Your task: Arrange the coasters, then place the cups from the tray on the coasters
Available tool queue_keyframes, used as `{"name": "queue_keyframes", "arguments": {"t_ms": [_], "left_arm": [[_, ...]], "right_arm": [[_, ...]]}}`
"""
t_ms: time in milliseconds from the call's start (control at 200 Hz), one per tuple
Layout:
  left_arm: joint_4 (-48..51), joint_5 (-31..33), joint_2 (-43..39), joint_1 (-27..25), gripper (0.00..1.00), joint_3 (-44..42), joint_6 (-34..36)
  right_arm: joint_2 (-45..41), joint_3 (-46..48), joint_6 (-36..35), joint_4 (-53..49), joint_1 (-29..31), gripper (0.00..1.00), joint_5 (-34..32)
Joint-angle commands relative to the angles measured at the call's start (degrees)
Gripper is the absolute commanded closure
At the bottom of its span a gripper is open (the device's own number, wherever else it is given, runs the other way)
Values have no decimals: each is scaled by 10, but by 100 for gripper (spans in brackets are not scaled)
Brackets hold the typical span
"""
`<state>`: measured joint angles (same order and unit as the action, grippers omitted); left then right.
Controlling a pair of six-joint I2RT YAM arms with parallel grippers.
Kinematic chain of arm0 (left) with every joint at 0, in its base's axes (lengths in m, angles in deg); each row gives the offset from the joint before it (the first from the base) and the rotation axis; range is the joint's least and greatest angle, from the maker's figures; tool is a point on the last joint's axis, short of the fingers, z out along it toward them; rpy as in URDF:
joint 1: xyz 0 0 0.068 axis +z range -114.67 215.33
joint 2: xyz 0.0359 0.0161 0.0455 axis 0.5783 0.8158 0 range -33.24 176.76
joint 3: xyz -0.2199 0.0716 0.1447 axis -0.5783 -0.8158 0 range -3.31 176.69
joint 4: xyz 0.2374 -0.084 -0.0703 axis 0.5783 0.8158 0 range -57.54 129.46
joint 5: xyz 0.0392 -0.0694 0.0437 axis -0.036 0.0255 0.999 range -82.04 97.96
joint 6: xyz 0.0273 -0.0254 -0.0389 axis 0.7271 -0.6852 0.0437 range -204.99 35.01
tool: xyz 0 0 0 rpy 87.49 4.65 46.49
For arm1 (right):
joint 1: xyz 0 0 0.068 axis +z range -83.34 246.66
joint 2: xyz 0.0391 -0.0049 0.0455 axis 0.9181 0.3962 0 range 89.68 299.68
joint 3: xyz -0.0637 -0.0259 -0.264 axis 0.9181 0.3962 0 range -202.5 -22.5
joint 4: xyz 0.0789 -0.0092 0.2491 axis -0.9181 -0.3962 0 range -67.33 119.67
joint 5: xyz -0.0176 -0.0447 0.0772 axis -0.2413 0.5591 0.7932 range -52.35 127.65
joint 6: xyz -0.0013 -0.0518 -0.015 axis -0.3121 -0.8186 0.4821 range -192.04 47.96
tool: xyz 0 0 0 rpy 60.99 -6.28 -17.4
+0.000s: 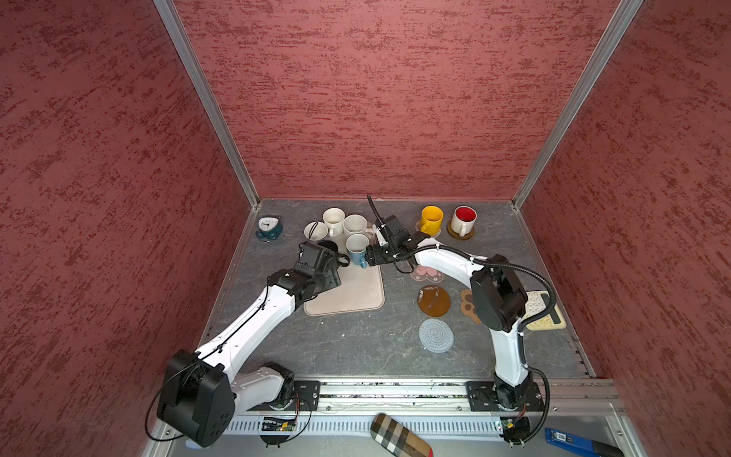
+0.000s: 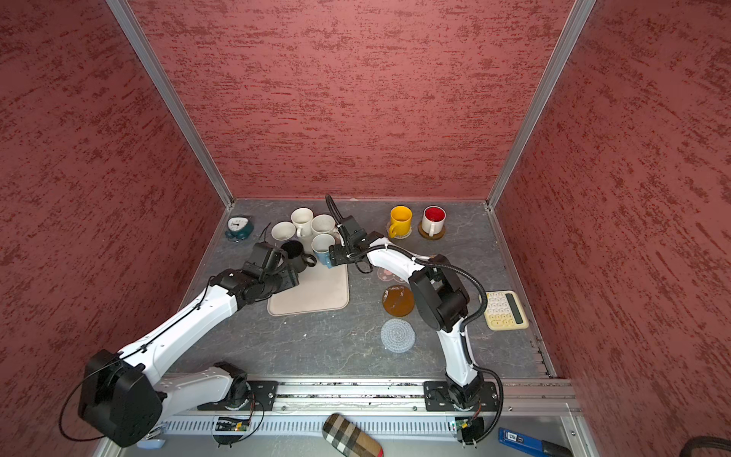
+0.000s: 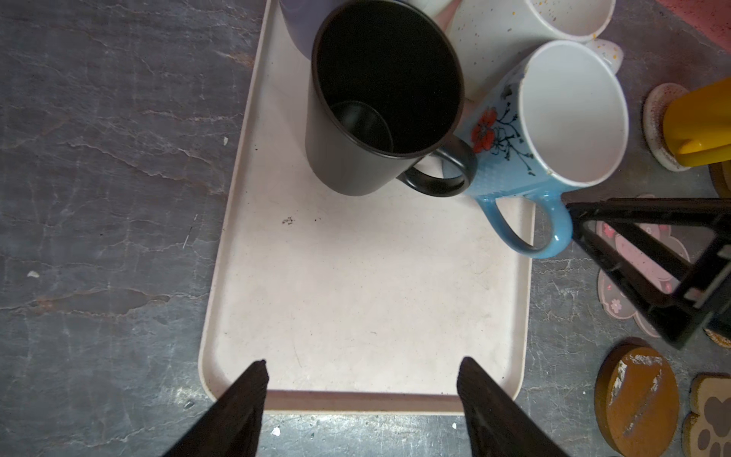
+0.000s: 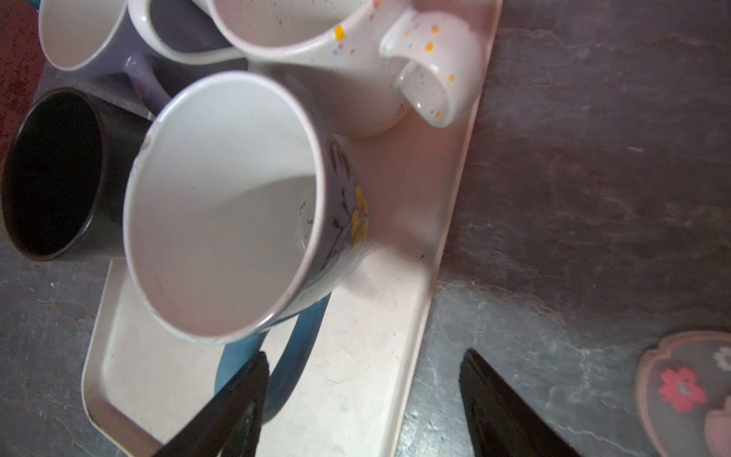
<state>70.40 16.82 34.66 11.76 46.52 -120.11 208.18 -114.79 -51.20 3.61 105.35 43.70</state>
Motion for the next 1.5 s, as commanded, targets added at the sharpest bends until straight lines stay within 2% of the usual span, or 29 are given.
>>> {"name": "queue_keyframes", "arguments": {"t_ms": [0,351,576,1022,1267,1493], "left_arm": [[0,-3,7,-11,27,19,9],[3,16,111,-63,33,103,2],[7,26,187,-84,33,165,-3],[25,34,328,-88,37,278,9],[39,44,384,-89,40,325,10],[37,54,404,-89,45,334,9]], "right_arm": [[-34,11,6,20,5,23,11],[-119,59,-5,10,-15,16,-39],[-208,153,-1,31,-56,15,-38],[-423,369,37,86,-101,12,-71],[-477,426,44,91,-101,12,-59],[-495,453,37,87,-101,12,-67]]}}
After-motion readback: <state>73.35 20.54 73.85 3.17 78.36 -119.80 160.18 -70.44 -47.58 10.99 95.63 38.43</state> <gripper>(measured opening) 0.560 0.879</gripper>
